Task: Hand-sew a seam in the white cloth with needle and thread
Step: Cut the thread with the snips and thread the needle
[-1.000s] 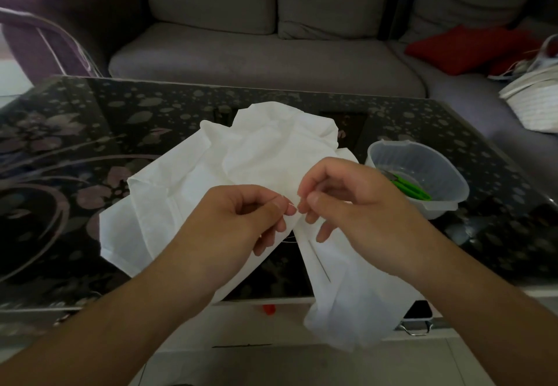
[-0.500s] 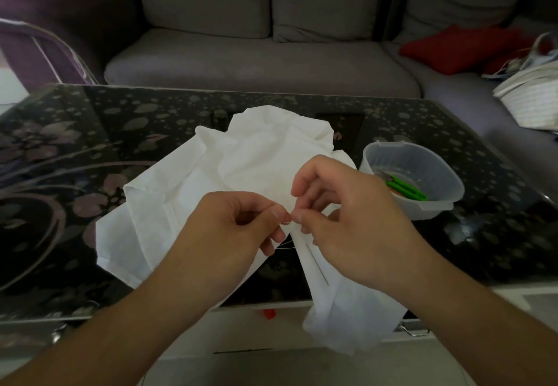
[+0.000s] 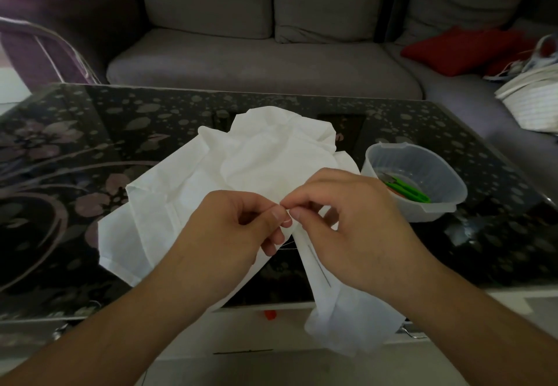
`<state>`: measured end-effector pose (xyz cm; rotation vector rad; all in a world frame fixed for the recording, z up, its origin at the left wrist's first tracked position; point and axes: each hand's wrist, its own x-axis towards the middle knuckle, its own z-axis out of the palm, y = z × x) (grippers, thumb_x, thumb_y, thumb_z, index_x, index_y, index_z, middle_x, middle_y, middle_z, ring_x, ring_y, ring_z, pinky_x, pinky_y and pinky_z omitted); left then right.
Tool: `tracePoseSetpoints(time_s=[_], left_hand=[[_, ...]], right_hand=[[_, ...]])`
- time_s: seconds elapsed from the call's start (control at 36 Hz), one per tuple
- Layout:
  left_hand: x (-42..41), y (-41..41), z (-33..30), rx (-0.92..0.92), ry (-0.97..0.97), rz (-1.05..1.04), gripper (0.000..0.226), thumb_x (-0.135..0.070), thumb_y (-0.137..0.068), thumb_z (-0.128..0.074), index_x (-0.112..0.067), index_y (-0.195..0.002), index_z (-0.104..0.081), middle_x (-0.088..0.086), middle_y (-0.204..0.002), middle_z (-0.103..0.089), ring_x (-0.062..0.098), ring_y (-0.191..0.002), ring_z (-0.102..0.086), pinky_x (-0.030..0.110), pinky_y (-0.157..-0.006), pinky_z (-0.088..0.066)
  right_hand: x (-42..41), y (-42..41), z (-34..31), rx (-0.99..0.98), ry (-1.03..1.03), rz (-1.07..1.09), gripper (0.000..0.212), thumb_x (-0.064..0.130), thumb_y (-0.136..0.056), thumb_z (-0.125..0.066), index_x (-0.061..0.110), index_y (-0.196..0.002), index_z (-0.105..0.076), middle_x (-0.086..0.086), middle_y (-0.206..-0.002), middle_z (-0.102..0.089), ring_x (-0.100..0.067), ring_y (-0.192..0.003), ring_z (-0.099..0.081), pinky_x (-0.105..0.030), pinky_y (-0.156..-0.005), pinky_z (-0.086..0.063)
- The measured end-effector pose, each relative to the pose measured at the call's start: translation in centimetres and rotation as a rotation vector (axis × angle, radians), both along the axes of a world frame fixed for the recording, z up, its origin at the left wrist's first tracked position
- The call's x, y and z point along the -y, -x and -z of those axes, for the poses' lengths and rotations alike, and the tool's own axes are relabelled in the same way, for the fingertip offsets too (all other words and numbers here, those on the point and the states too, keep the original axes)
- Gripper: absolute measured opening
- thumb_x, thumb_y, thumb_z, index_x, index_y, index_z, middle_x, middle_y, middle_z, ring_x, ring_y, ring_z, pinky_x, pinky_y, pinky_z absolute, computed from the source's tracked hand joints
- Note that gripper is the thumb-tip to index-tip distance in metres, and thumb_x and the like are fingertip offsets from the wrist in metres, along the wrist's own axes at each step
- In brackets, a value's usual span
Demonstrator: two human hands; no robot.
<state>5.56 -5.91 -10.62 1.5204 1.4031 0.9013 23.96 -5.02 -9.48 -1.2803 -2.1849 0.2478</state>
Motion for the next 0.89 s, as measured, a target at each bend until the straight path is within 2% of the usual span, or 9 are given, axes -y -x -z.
tracePoseSetpoints(time_s=[0.17,0.22,0.31,0.44,0.61,0.75,0.89], left_hand=[[0.1,-0.4,0.0,0.025,-0.012,-0.004,0.028,-0.024,-0.102,-0.062,-0.027,-0.079,-0.078,-0.005,-0.068,-0.075,0.007,-0.058,-0.067,0.022,-0.061,-0.051],[0.2,-0.4,0.0,0.009,-0.029,-0.008,0.028,-0.025,-0.102,-0.062,-0.028,-0.079,-0.078,-0.006,-0.068,-0.074,0.005,-0.057,-0.066,0.018,-0.063,-0.048],[0.2,-0.3,0.0,-0.014,-0.064,-0.019,0.027,-0.026,-0.102,-0.061,-0.028,-0.080,-0.077,-0.009,-0.068,-0.074,0.002,-0.055,-0.064,0.008,-0.057,-0.045],[0.4,-0.4,-0.1,-0.043,-0.099,-0.027,0.026,-0.026,-0.102,-0.061,-0.029,-0.081,-0.076,-0.010,-0.067,-0.072,0.001,-0.055,-0.063,0.006,-0.057,-0.044],[0.6,-0.6,0.0,-0.124,-0.137,-0.040,0.024,-0.032,-0.101,-0.061,-0.033,-0.081,-0.074,-0.020,-0.069,-0.071,-0.001,-0.068,-0.067,0.003,-0.061,-0.045],[0.8,-0.9,0.2,-0.242,-0.211,-0.071,0.019,-0.039,-0.100,-0.060,-0.039,-0.084,-0.071,-0.034,-0.079,-0.066,-0.009,-0.079,-0.065,0.004,-0.063,-0.041],[1.0,-0.8,0.3,-0.201,-0.249,-0.084,0.017,-0.039,-0.099,-0.062,-0.039,-0.088,-0.075,-0.032,-0.080,-0.069,-0.008,-0.079,-0.066,0.011,-0.072,-0.047]], right_hand=[[0.1,0.0,-0.3,0.035,0.031,0.058,0.013,0.025,-0.098,-0.066,0.033,-0.094,-0.075,0.018,-0.086,-0.066,-0.002,-0.085,-0.062,-0.018,-0.076,-0.053],[0.2,0.1,-0.4,0.040,0.074,0.076,0.013,0.025,-0.099,-0.065,0.032,-0.095,-0.074,0.018,-0.087,-0.066,-0.001,-0.082,-0.062,-0.015,-0.075,-0.053],[0.3,0.4,-0.6,-0.006,0.152,0.093,0.014,0.022,-0.099,-0.063,0.029,-0.091,-0.073,0.017,-0.082,-0.067,-0.002,-0.080,-0.064,-0.015,-0.074,-0.052],[0.2,0.5,-0.5,-0.143,0.296,0.145,0.021,0.022,-0.099,-0.063,0.032,-0.082,-0.070,0.016,-0.072,-0.067,-0.003,-0.076,-0.067,-0.017,-0.065,-0.054],[0.1,0.7,-0.8,-0.245,0.425,0.186,0.026,0.018,-0.099,-0.062,0.030,-0.078,-0.071,0.012,-0.069,-0.070,-0.006,-0.063,-0.069,-0.021,-0.060,-0.053],[0.0,0.8,-0.8,-0.277,0.461,0.205,0.028,0.018,-0.100,-0.062,0.029,-0.076,-0.072,0.010,-0.065,-0.069,-0.009,-0.058,-0.068,-0.021,-0.057,-0.052],[0.1,0.9,-1.1,-0.369,0.532,0.195,0.028,0.016,-0.100,-0.062,0.022,-0.076,-0.074,0.002,-0.064,-0.069,-0.014,-0.053,-0.068,-0.023,-0.053,-0.054]])
